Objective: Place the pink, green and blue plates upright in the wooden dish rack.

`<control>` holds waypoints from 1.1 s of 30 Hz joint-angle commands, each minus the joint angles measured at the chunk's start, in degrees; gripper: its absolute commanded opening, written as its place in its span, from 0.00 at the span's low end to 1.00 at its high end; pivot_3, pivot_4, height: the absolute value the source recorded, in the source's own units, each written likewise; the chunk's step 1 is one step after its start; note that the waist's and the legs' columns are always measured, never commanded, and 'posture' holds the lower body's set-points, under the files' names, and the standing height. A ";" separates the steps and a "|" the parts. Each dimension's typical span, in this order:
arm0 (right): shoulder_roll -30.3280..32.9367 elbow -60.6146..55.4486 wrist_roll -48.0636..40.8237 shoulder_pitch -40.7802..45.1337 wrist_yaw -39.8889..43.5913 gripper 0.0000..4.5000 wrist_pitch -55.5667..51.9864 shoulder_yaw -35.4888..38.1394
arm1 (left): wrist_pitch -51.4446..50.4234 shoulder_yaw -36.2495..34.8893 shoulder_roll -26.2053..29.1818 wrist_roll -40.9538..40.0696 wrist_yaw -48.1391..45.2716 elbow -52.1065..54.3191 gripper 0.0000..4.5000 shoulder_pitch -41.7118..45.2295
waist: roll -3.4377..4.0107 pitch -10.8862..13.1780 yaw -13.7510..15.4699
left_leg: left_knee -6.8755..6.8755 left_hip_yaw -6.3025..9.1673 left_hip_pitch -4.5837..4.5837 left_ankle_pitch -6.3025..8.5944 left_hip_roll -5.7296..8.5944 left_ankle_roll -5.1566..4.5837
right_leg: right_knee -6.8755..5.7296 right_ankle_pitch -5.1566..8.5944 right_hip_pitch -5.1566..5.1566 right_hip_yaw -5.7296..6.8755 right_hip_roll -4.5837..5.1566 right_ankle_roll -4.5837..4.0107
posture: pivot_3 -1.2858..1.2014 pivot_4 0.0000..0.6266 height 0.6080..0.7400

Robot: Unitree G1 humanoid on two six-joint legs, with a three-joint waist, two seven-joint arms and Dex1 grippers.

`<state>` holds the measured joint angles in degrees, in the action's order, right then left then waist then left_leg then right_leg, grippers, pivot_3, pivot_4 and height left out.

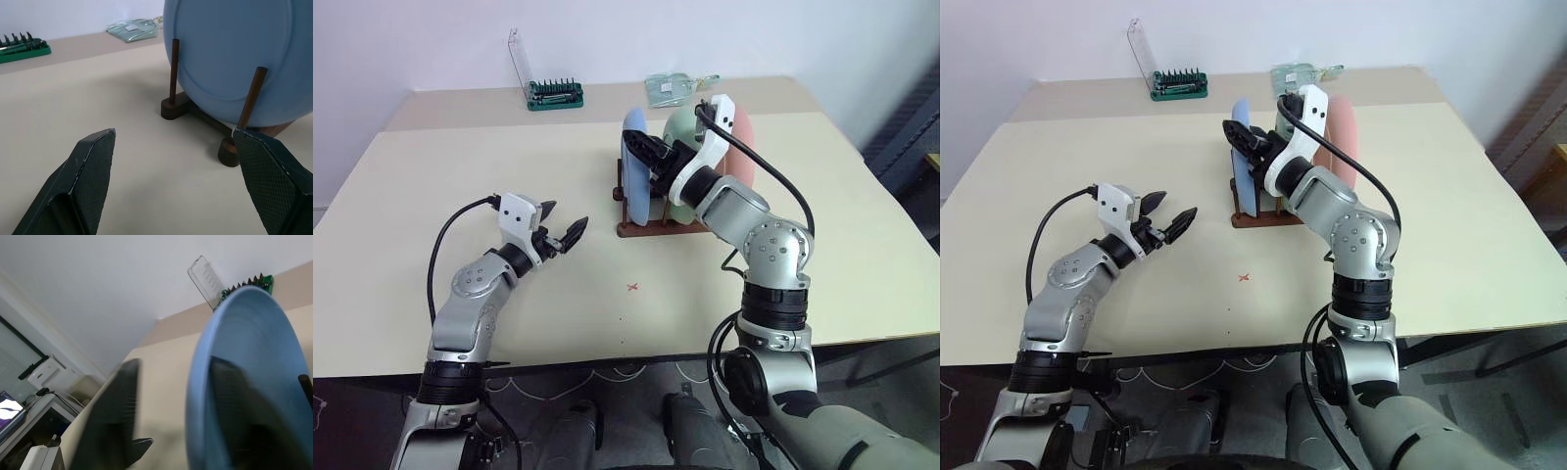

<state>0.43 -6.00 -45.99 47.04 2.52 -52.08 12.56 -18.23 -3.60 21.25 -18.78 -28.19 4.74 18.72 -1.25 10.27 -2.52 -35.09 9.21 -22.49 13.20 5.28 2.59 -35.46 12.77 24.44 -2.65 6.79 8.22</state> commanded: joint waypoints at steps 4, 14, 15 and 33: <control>1.87 -4.12 0.72 2.68 1.45 0.99 1.75 -1.79 | 0.20 -0.70 -0.36 -0.31 0.39 2.43 0.87 0.09 | 0.00 0.00 0.05 | 0.00 0.00 0.00 0.00 0.00 0.00 | 0.00 0.00 0.00 0.00 0.00 0.00 | 0.52 0.24 1.00; 14.70 -10.80 14.46 5.71 13.80 0.99 12.43 -13.63 | 0.36 -0.56 -1.01 0.02 0.62 1.95 0.87 0.56 | 0.01 0.01 0.00 | 0.01 -0.04 0.00 0.00 0.00 0.00 | 0.03 0.00 0.00 0.01 -0.01 0.01 | 0.52 0.24 1.00; 15.38 -11.15 15.29 5.62 14.59 0.99 13.26 -13.90 | 0.36 -0.50 -1.14 0.09 0.76 2.04 0.87 0.57 | 0.01 0.01 0.02 | 0.00 -0.04 0.00 0.00 -0.01 0.00 | 0.03 0.00 0.00 0.01 -0.01 0.01 | 0.52 0.24 1.00; 43.06 -9.32 19.07 -38.57 42.38 0.99 31.08 8.89 | 6.55 -5.11 3.49 3.55 0.04 -5.11 0.87 -2.86 | -0.01 0.00 1.62 | -0.11 -0.50 0.17 0.14 -0.11 -0.08 | 0.37 0.01 -0.35 -0.15 -0.01 0.03 | 0.52 0.24 1.00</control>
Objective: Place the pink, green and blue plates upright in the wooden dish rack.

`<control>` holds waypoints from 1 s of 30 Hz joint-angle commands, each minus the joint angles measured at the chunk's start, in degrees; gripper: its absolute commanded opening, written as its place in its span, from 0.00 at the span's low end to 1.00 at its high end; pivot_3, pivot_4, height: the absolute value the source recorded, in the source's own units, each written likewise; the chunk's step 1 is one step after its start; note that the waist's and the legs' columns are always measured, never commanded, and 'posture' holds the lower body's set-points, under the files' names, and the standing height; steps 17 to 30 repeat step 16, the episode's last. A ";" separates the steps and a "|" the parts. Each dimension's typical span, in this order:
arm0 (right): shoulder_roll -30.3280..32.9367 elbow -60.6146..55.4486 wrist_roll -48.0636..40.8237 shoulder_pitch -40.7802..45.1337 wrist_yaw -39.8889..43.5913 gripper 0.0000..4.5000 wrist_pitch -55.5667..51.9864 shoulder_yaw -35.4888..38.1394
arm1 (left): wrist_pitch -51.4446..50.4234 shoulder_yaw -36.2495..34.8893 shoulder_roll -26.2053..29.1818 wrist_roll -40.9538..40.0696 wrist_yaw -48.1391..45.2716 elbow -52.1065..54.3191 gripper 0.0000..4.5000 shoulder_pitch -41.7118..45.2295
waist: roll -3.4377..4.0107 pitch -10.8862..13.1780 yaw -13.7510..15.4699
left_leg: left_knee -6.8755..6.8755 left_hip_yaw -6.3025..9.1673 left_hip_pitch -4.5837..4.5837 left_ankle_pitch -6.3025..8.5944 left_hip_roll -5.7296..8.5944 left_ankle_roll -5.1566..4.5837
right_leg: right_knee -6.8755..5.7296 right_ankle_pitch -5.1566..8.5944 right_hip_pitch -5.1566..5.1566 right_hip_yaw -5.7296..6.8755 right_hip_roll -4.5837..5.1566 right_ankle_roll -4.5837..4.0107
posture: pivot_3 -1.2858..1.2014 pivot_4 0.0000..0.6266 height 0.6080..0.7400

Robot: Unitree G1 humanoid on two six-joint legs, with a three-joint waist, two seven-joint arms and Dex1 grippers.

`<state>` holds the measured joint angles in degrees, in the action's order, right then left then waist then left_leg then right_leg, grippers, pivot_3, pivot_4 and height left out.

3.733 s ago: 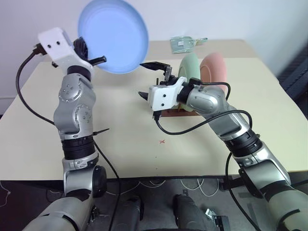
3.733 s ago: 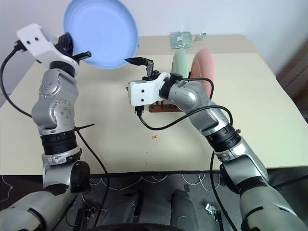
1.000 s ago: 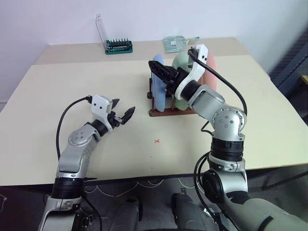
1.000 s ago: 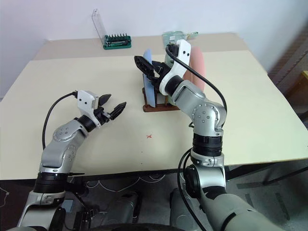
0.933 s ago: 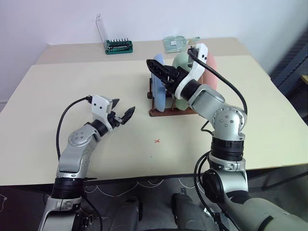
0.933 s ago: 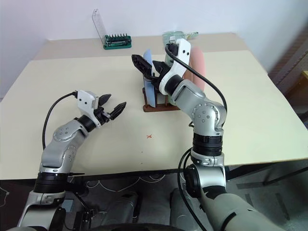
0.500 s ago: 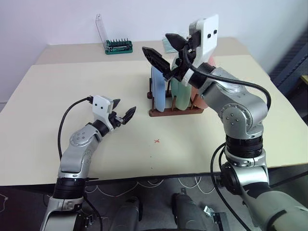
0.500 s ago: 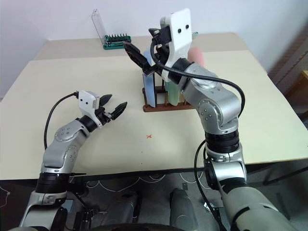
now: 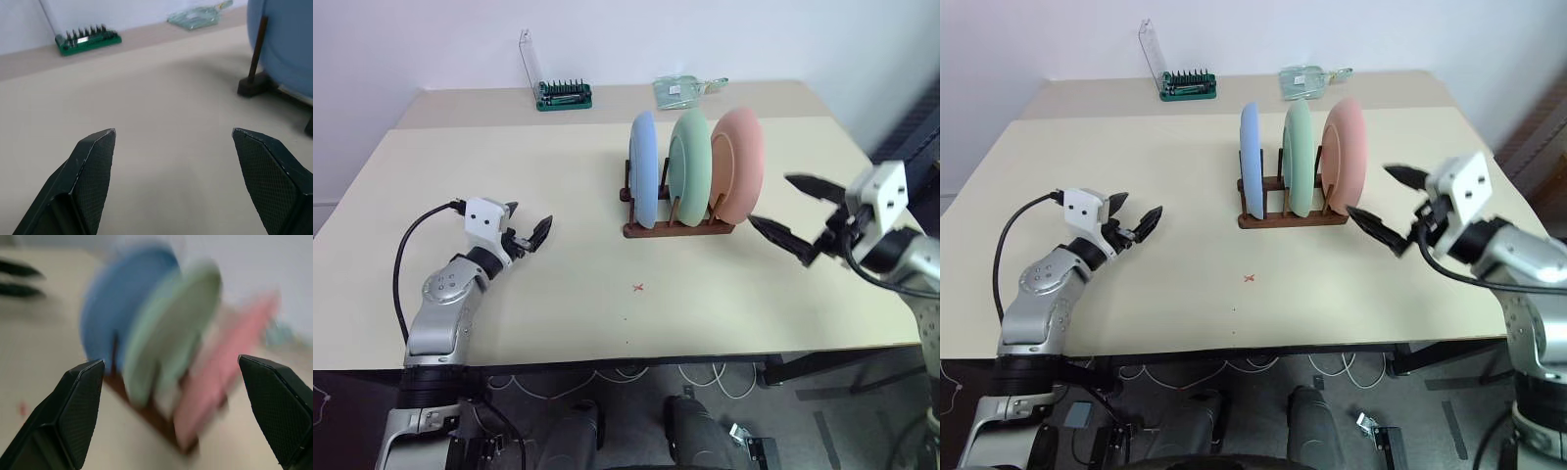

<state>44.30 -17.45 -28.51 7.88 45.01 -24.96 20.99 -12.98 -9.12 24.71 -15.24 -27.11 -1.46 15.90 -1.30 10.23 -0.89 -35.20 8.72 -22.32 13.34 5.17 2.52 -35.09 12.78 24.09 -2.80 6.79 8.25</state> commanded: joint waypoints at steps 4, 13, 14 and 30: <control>-2.09 7.62 3.68 1.84 -0.23 0.99 7.58 -1.18 | 0.95 1.06 -0.05 -1.03 -3.14 2.63 0.87 -1.15 | 0.07 0.05 0.06 | -0.04 -0.05 0.00 0.00 -0.03 0.00 | -0.02 0.00 0.02 -0.04 0.00 0.00 | 0.52 0.24 1.00; -3.53 15.21 6.04 4.97 0.40 0.99 11.35 -4.61 | -0.75 1.27 -0.37 -0.53 -2.67 6.19 0.87 -4.65 | 0.07 0.05 0.10 | -0.04 -0.07 -0.01 0.00 -0.02 0.01 | 0.00 0.00 0.02 -0.05 0.01 0.00 | 0.52 0.24 1.00; -3.63 15.06 6.11 5.55 0.07 0.99 10.95 -5.07 | -0.61 1.19 -0.45 -0.35 -2.43 6.25 0.87 -4.94 | 0.08 0.05 0.06 | -0.04 -0.07 -0.01 0.00 -0.03 0.00 | 0.00 0.00 0.02 -0.06 0.01 0.00 | 0.52 0.24 1.00; -3.56 15.71 6.25 7.01 -0.07 0.99 10.43 -5.76 | -0.52 1.19 -0.95 -0.36 -1.88 6.84 0.87 -5.30 | 0.08 0.05 0.06 | -0.03 -0.07 -0.01 0.00 -0.03 0.01 | -0.01 0.00 0.02 -0.06 0.01 0.00 | 0.52 0.24 1.00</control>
